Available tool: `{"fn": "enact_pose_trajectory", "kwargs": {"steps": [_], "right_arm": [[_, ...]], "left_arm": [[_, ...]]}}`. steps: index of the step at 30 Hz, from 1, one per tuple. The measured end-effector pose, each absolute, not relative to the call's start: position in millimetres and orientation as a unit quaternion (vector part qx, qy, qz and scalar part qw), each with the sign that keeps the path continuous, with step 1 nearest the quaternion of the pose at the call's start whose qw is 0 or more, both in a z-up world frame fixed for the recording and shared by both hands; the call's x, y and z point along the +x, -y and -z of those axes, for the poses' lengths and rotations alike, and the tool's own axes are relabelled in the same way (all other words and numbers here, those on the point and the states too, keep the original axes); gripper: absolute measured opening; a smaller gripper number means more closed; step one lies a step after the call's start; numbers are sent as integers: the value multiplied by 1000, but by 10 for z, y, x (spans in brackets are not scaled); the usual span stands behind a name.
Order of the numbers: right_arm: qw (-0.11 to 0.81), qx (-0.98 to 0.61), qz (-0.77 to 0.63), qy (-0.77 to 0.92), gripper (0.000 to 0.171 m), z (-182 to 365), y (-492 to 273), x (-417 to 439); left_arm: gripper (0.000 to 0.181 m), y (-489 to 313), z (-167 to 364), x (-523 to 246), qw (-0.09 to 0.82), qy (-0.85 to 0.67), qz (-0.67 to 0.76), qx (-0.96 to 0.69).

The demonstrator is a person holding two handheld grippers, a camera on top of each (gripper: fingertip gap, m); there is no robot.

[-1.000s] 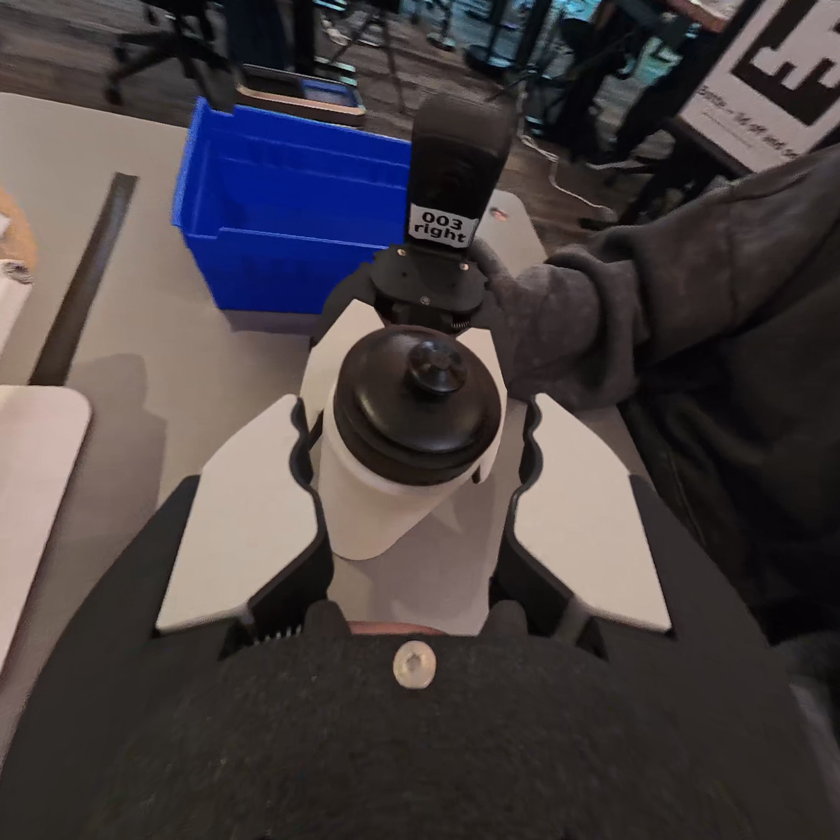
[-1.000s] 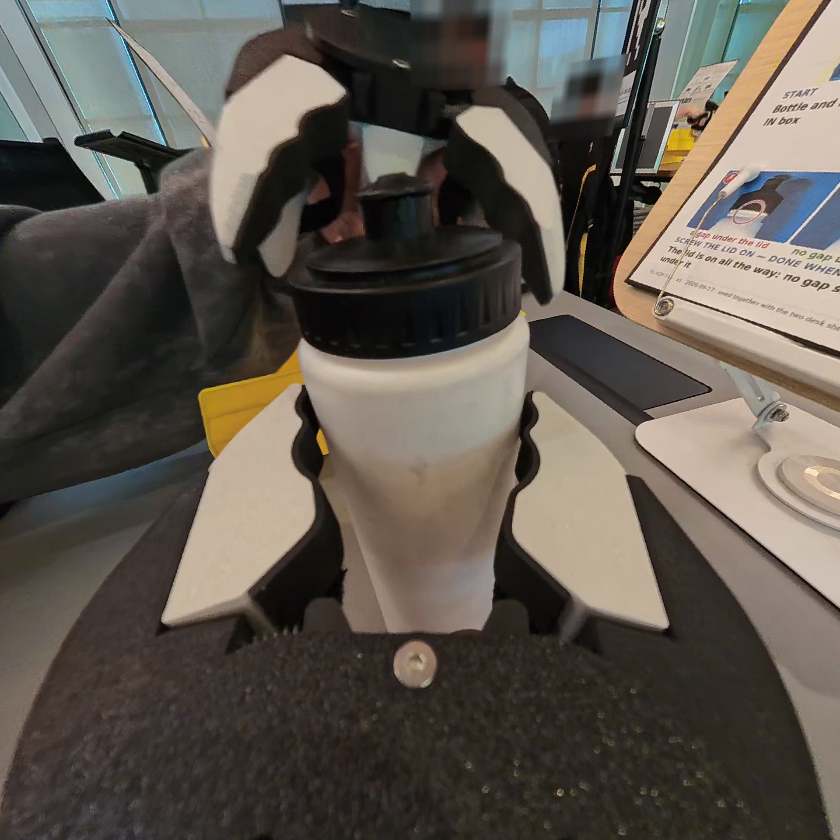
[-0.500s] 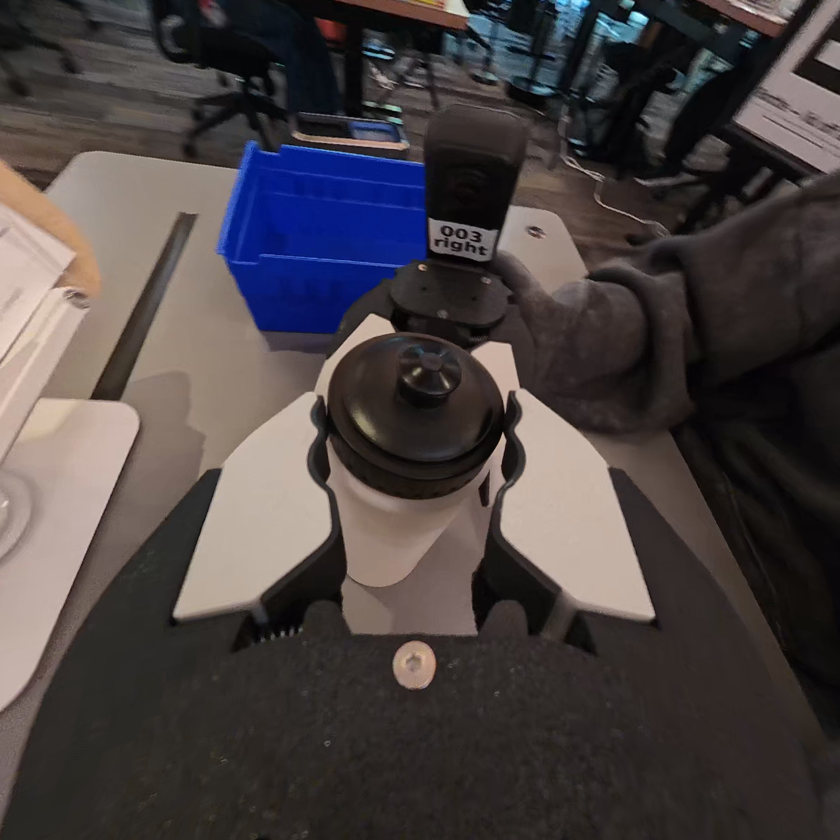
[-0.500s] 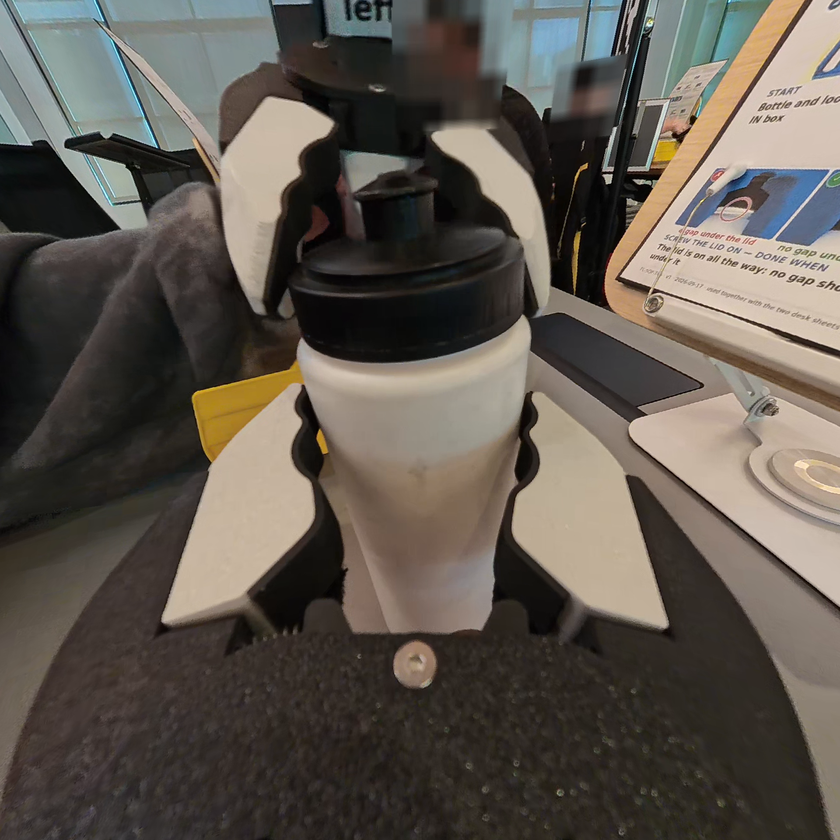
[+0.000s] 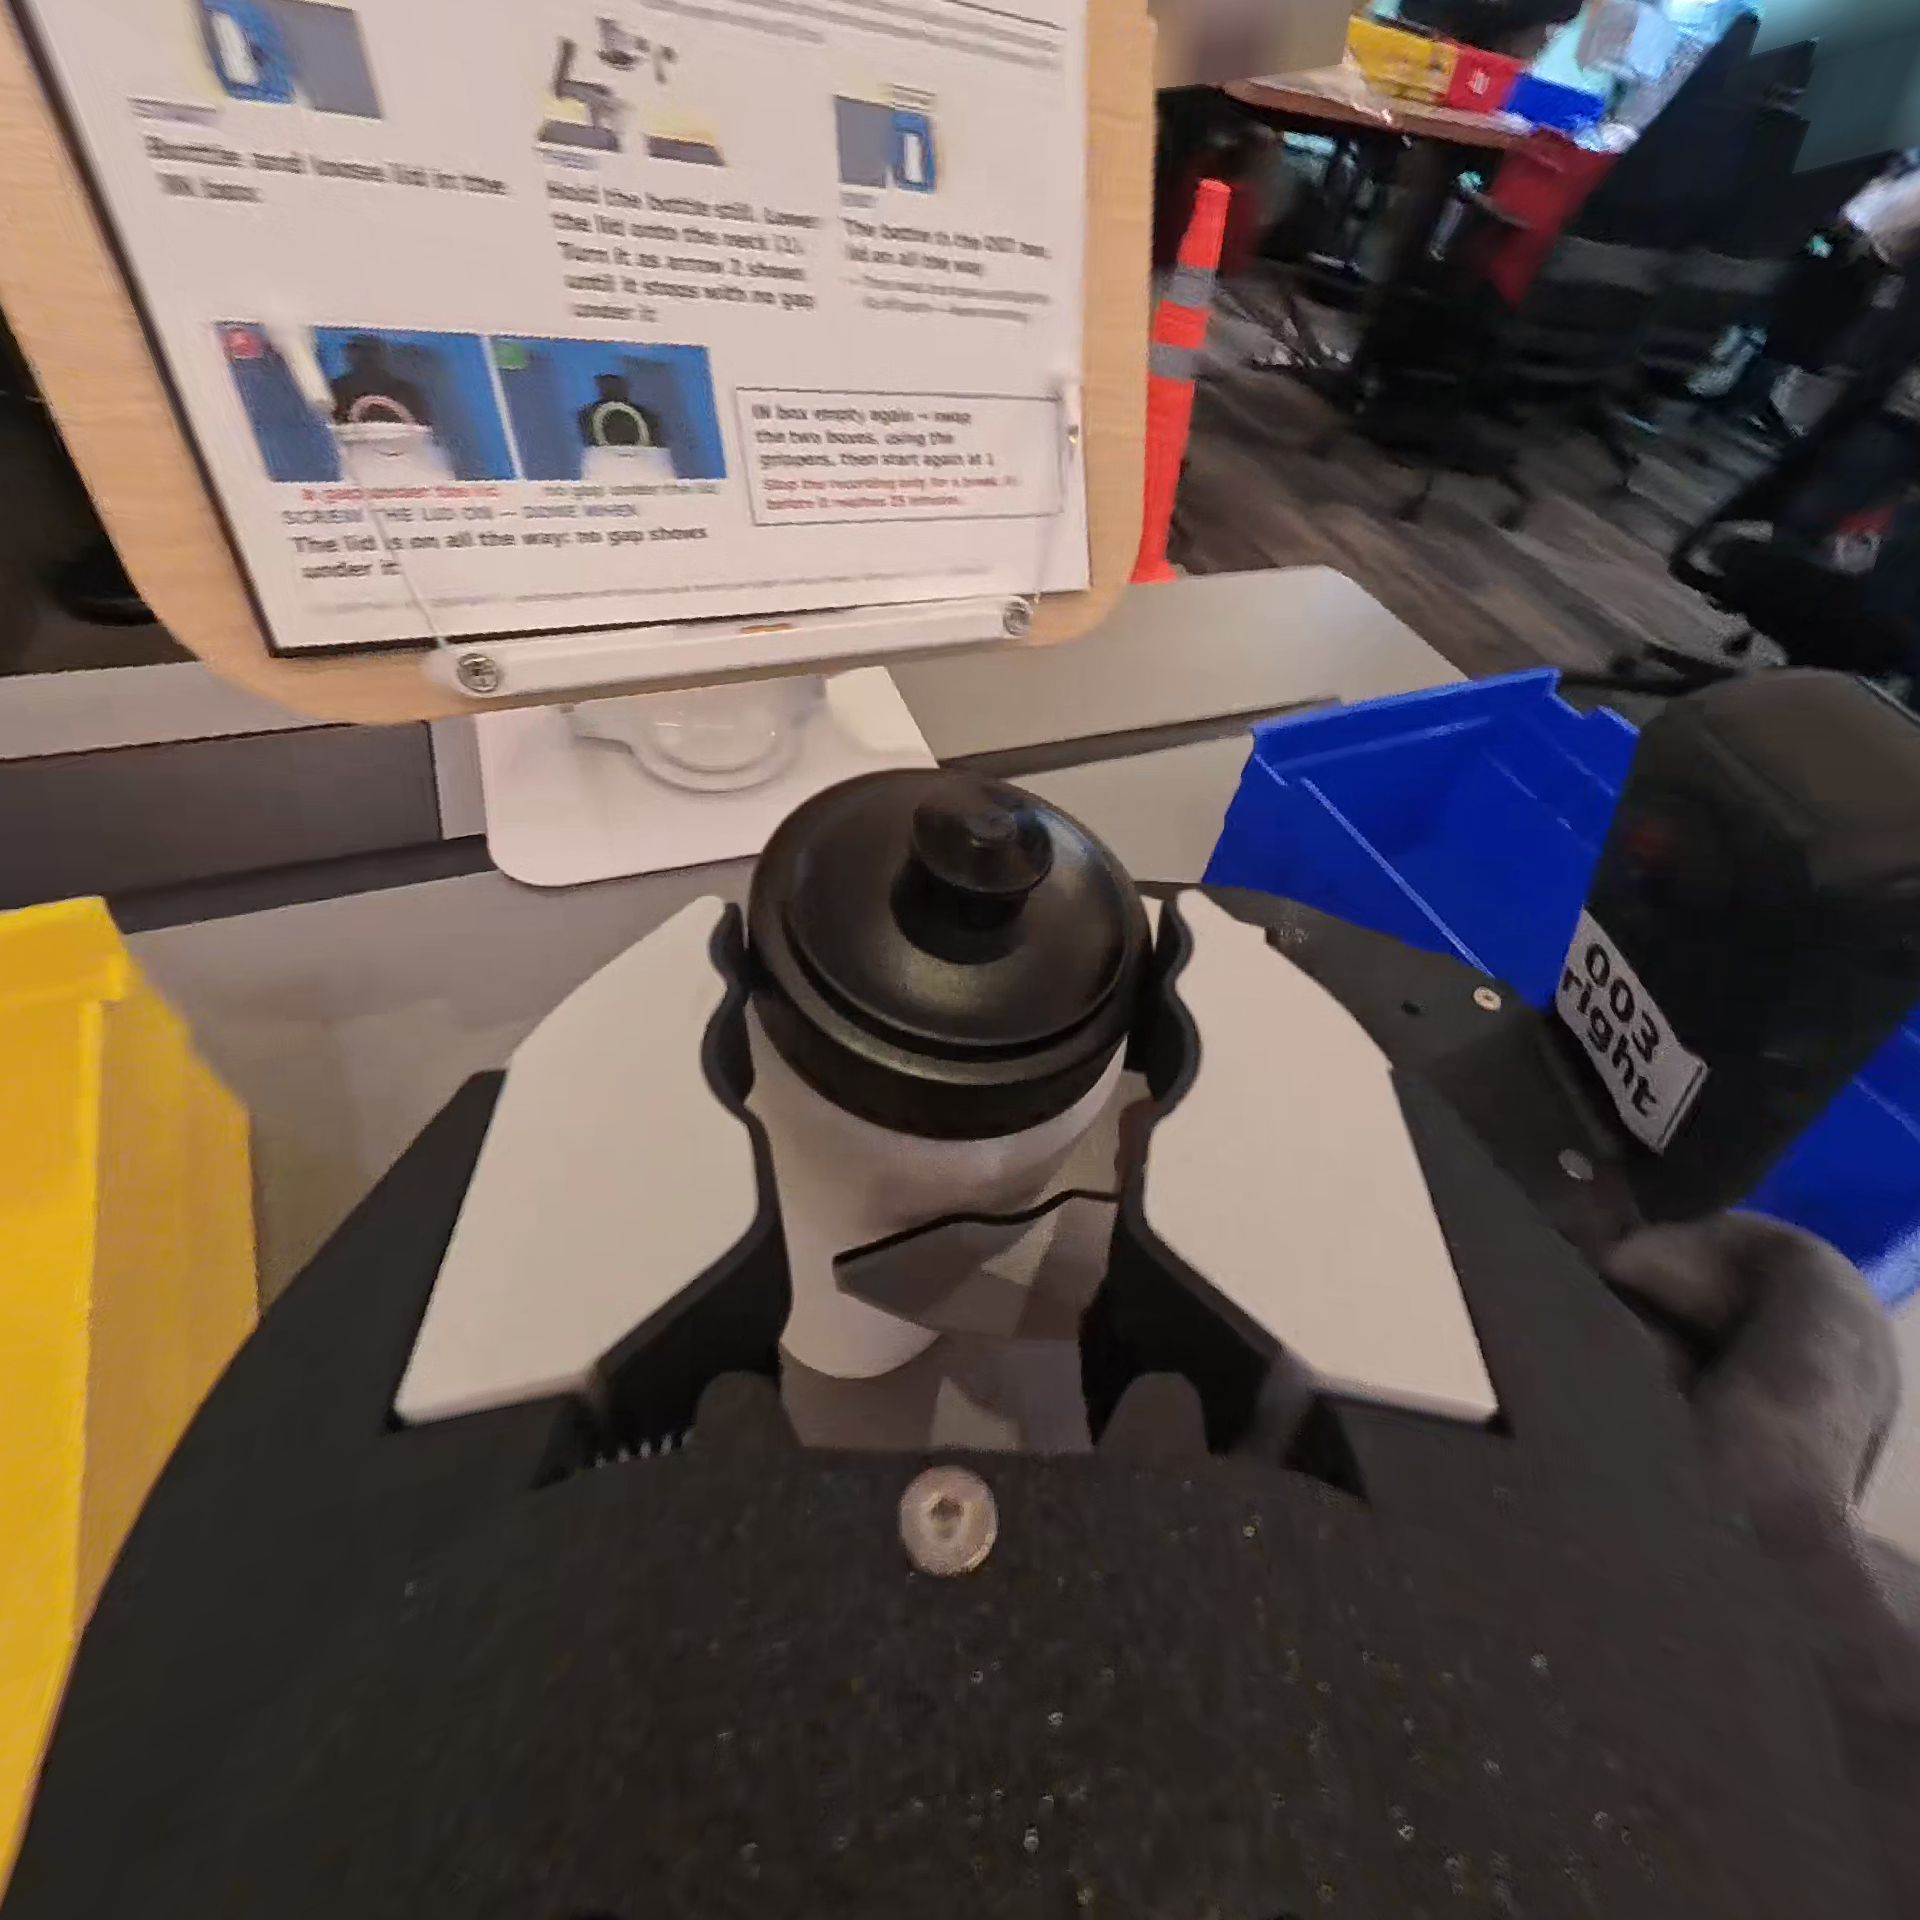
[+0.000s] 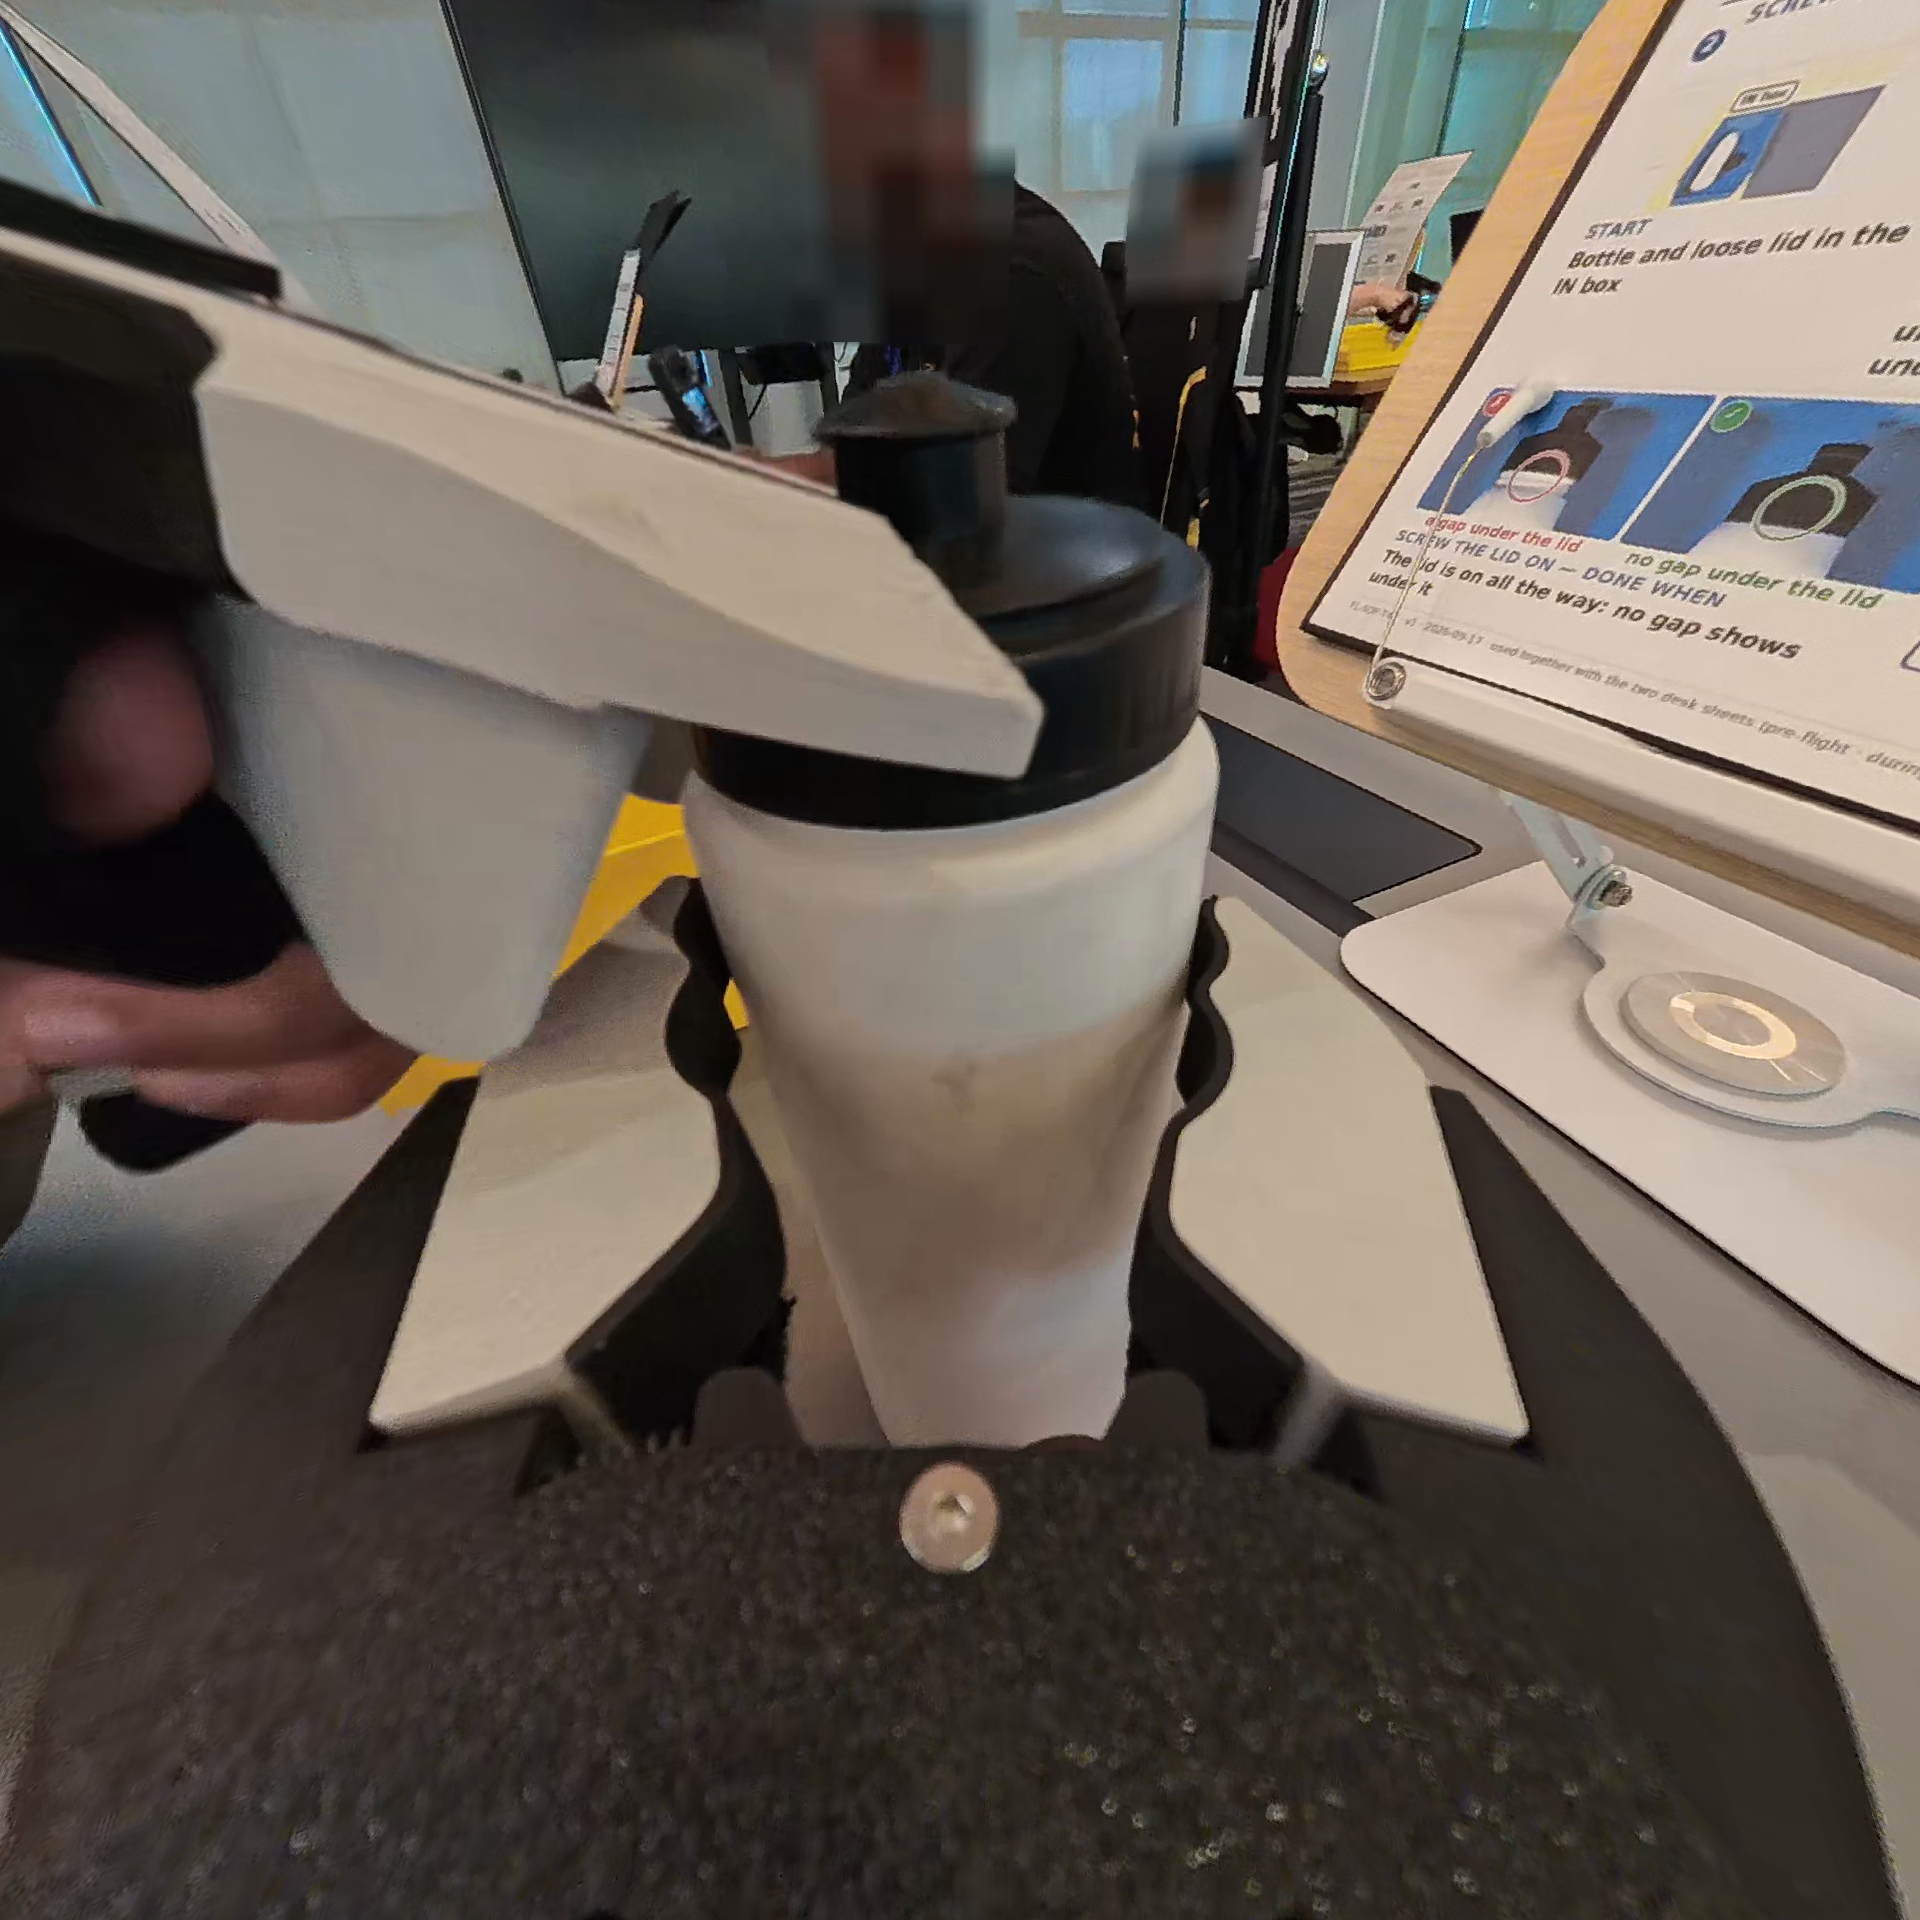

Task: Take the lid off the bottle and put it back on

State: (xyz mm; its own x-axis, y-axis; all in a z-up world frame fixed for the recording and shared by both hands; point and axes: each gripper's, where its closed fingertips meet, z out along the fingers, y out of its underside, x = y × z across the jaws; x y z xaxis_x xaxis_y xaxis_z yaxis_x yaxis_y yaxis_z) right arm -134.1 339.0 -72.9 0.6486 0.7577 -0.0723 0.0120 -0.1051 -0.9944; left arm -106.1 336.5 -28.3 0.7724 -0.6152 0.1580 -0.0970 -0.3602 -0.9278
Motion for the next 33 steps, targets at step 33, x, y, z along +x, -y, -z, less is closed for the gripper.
{"fn": "enact_pose_trajectory", "kwargs": {"steps": [33], "right_arm": [[597, -667, -330, 299, 85, 726, -3397, -1397]], "left_arm": [[73, -3153, 246, -1050, 226, -706, 516, -430]]}}
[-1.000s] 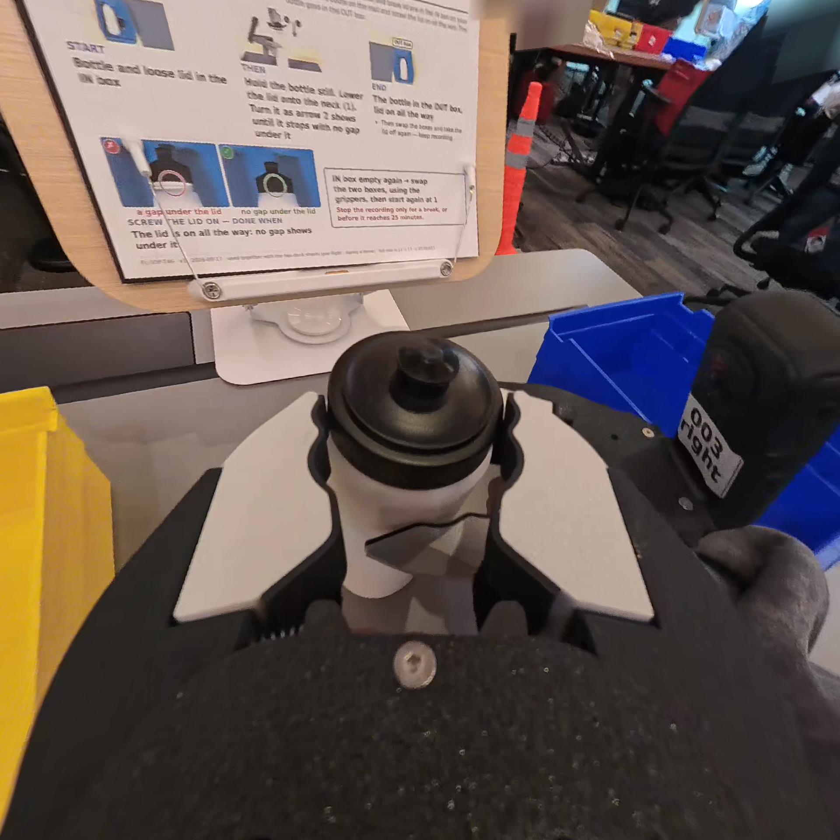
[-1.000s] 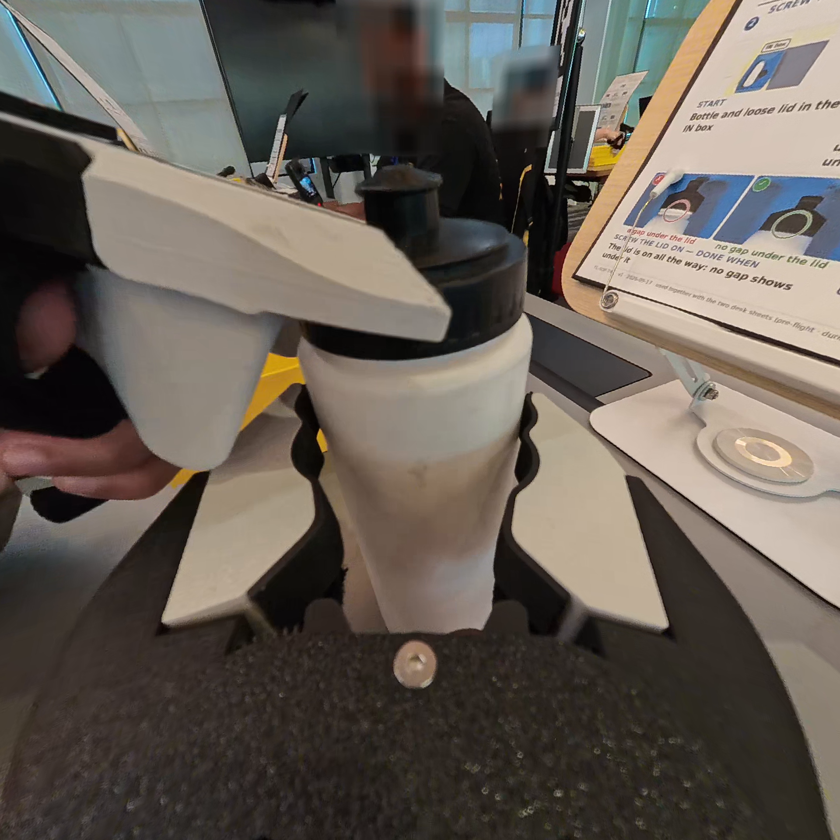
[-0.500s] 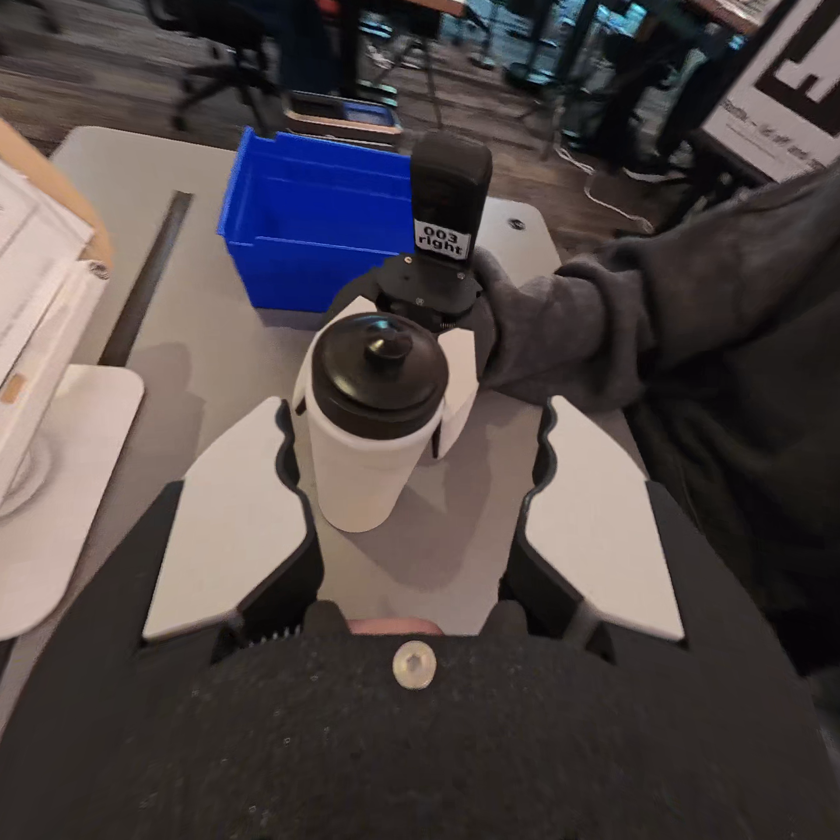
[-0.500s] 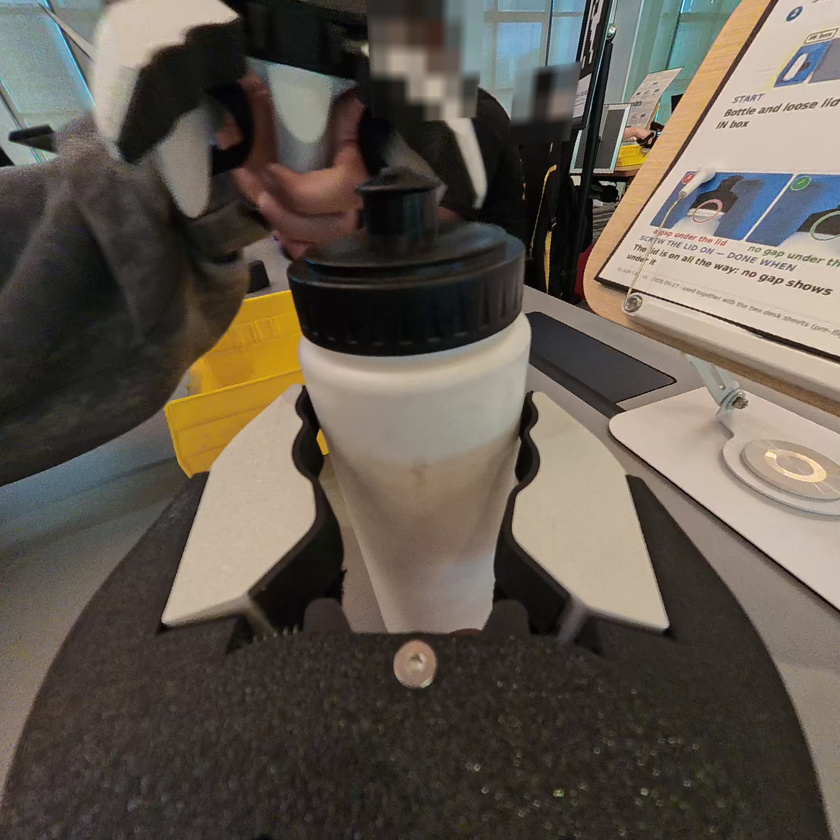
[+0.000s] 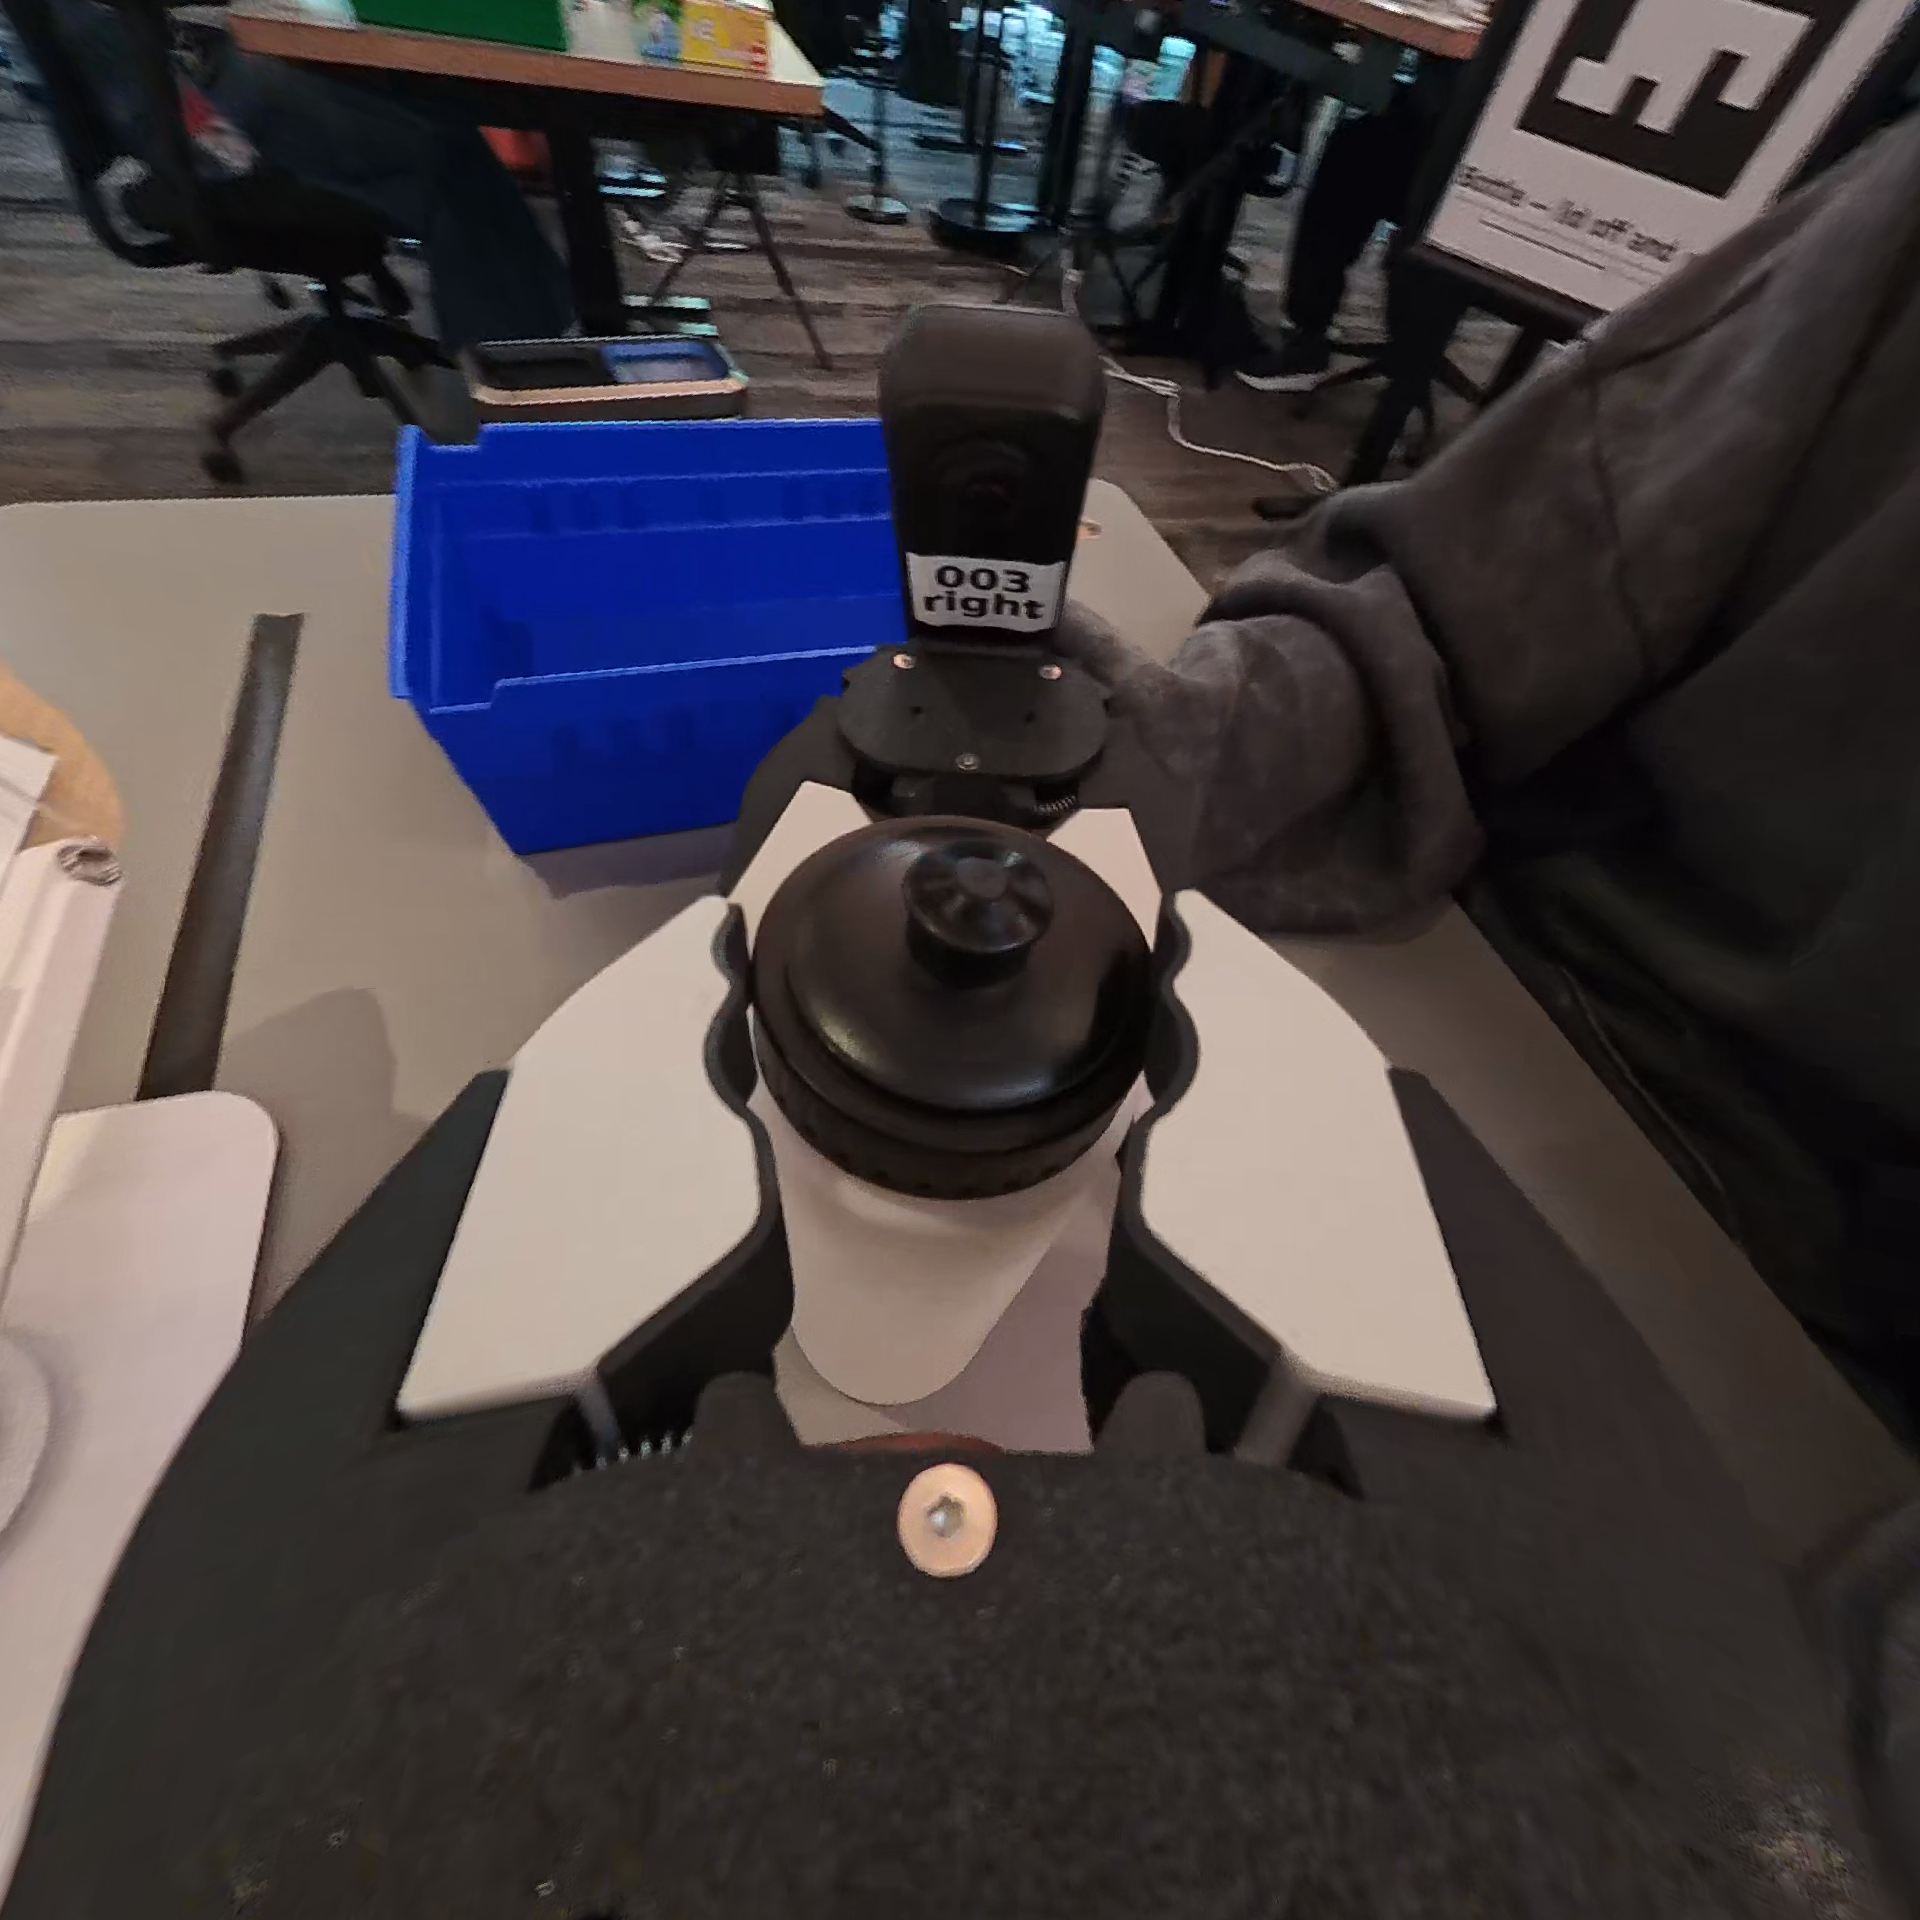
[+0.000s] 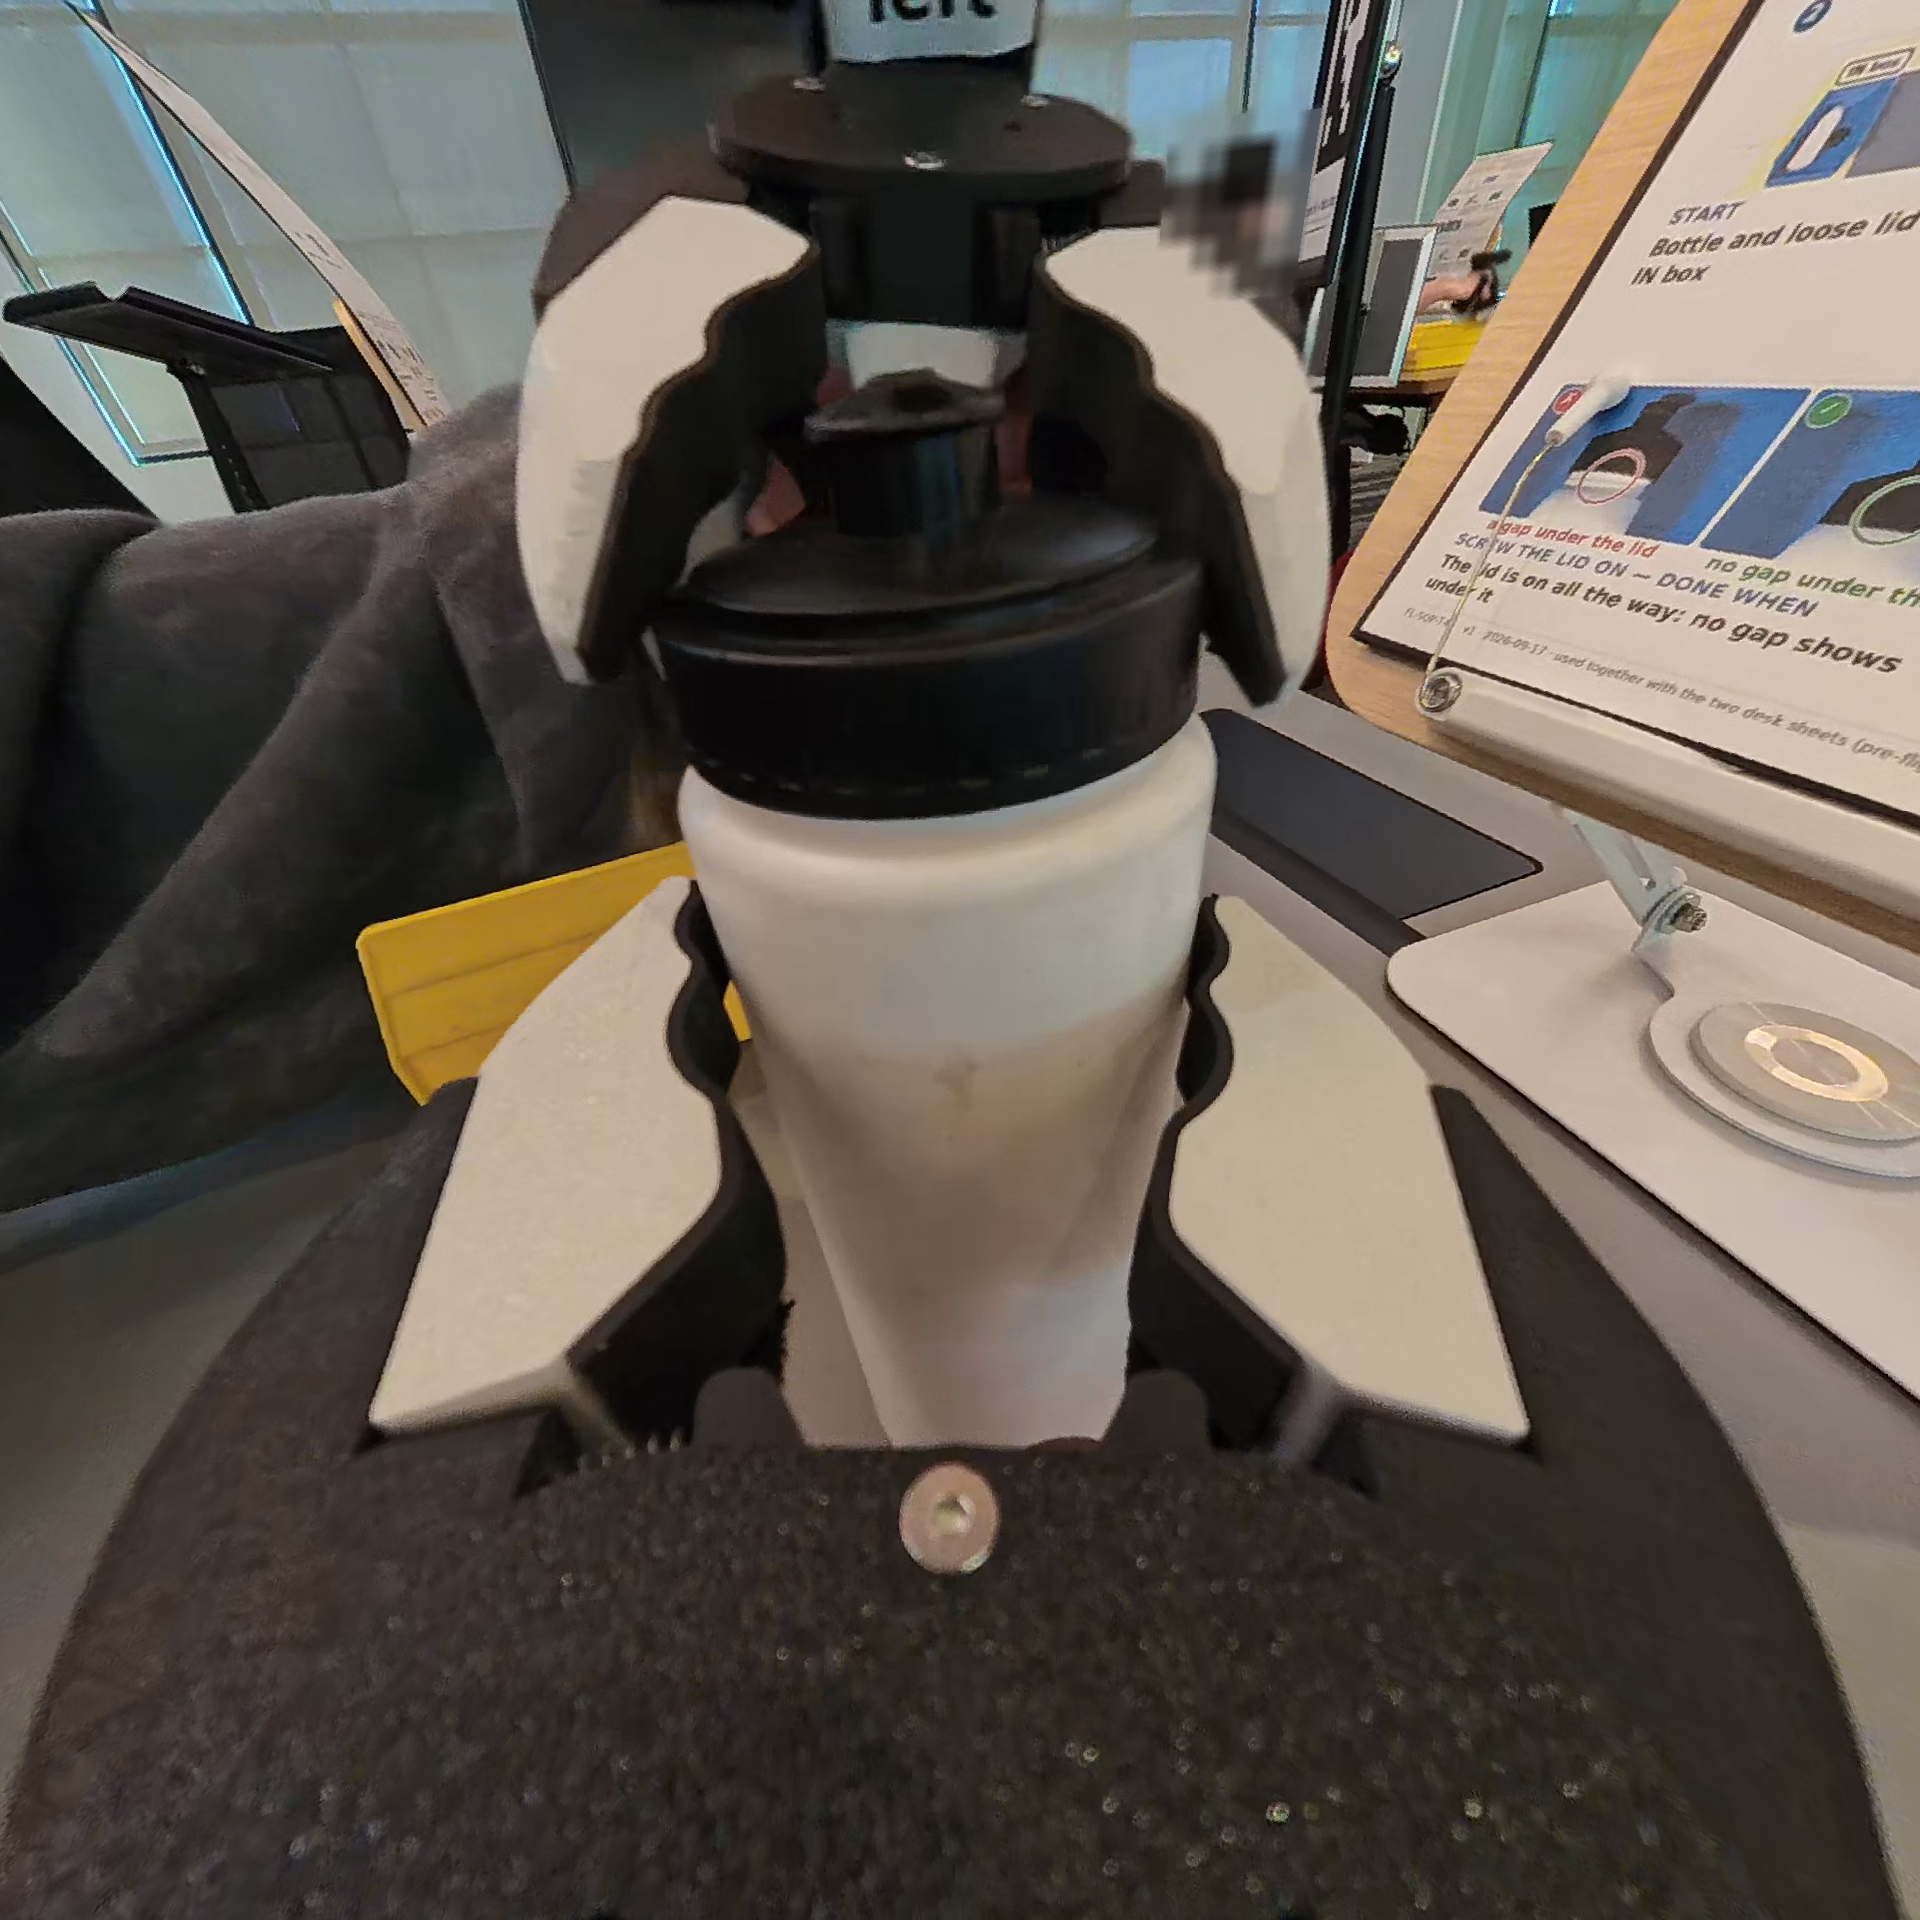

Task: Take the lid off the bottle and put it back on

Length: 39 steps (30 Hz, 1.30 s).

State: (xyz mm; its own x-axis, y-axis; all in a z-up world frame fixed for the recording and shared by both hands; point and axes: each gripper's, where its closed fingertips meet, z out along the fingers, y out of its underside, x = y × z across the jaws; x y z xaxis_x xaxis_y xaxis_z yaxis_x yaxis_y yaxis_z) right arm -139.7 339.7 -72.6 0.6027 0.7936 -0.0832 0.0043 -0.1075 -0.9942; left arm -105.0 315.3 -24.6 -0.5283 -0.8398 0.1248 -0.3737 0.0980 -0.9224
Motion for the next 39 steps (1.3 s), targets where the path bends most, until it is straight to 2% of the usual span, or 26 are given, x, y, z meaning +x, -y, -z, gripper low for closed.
{"fn": "enact_pose_trajectory", "kwargs": {"steps": [10, 16, 20, 23, 26, 28, 30, 33, 39], "right_arm": [[612, -675, -307, 276, 85, 726, -3436, -1358], [614, -683, -289, 269, 85, 734, -3477, -1365], [616, -683, -286, 269, 84, 735, -3474, -1369], [618, -677, -291, 274, 85, 729, -3453, -1373], [614, -680, -294, 272, 85, 735, -3460, -1396], [615, -677, -297, 273, 85, 732, -3457, -1395], [612, -677, -301, 276, 85, 733, -3450, -1393], [610, -675, -306, 281, 85, 733, -3439, -1403], [607, -674, -309, 287, 85, 733, -3437, -1429]], "left_arm": [[73, -3333, 228, -965, 407, -506, 416, -637], [71, -3525, 200, -996, 522, -306, 333, -723], [71, -3563, 203, -1024, 549, -234, 269, -756], [72, -3506, 213, -1036, 528, -269, 269, -759], [92, -3326, 177, -1065, 466, -367, 332, -734], [88, -3255, -33, -1192, 470, -424, 367, -682], [93, -3110, -154, -1317, 440, -504, 401, -626], [100, -2897, -6, -1517, 314, -628, 424, -572], [103, -3178, 212, -1296, 244, -682, 429, -539]]}}
